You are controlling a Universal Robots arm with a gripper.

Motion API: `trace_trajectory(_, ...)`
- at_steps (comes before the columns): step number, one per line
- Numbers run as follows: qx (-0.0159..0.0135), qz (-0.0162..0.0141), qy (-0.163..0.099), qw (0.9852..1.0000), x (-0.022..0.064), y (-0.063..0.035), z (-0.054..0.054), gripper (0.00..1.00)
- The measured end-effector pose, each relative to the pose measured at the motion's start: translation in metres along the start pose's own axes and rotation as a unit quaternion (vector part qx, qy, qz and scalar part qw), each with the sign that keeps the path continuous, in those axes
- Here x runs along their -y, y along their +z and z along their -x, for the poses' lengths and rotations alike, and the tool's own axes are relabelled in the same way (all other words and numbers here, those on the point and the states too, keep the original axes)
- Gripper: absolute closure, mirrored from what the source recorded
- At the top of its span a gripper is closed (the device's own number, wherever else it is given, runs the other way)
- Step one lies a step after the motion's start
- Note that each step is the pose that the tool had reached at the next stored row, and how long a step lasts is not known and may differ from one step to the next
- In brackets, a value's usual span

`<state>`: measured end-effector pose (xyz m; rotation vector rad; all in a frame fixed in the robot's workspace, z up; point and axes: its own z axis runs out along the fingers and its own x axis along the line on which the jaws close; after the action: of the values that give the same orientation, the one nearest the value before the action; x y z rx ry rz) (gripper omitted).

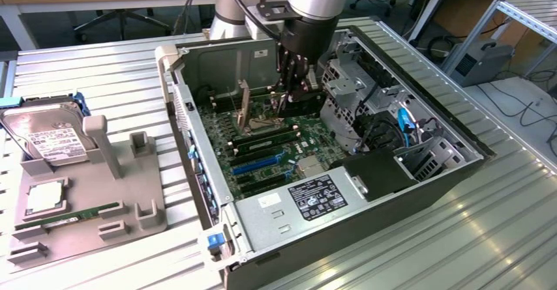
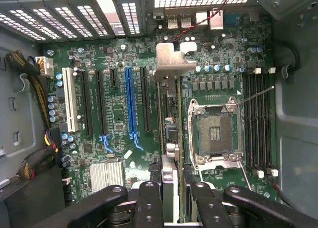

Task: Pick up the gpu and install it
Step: 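Insert the gpu into the slot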

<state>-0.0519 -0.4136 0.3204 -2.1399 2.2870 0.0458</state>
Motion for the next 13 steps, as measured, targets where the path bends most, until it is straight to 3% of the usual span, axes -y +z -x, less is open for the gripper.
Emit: trace_trajectory(13,-0.0001,0.0002,-0.009,1.0000,0.0000,0.0000,0.0000,0.73)
